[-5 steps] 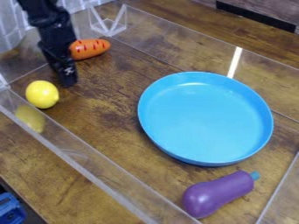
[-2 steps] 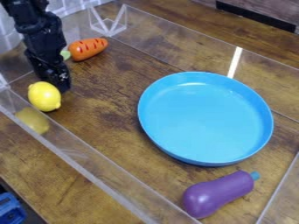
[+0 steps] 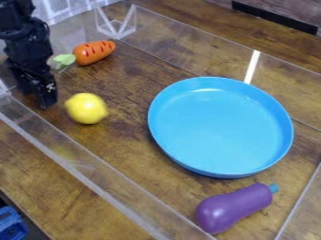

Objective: Remove the lemon from the blue tray and put it on the table

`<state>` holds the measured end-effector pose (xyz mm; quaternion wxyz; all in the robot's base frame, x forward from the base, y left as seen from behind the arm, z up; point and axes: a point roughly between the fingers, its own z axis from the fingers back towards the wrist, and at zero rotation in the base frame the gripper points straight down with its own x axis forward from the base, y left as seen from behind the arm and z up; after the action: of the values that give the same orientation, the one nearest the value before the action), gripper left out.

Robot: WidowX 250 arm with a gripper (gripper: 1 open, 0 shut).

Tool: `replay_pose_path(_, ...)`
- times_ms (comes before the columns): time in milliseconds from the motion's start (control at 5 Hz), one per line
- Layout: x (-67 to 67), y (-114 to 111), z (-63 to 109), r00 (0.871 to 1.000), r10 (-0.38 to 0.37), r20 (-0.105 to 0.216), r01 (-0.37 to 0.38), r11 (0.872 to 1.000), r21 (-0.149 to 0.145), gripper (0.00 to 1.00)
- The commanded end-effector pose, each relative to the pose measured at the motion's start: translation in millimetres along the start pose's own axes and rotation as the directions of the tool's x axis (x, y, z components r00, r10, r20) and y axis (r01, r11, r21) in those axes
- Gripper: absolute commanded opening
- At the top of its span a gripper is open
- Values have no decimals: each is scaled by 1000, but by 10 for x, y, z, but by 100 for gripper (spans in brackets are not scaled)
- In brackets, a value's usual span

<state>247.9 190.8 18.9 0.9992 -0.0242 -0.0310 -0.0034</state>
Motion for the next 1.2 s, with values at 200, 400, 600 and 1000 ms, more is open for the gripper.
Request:
replay_pose_path(200,138,-288,244,999,11,45,-10,1000,-9,100)
replay_pose_path(400,167,-571,238,998,-31,58,33,999,-27,100)
replay_pose_path(600,257,-747,144,995,-64,75,67,997,-31,100)
replay_pose_path(1000,344,-972,27,990,-96,104,102,994,-45,100)
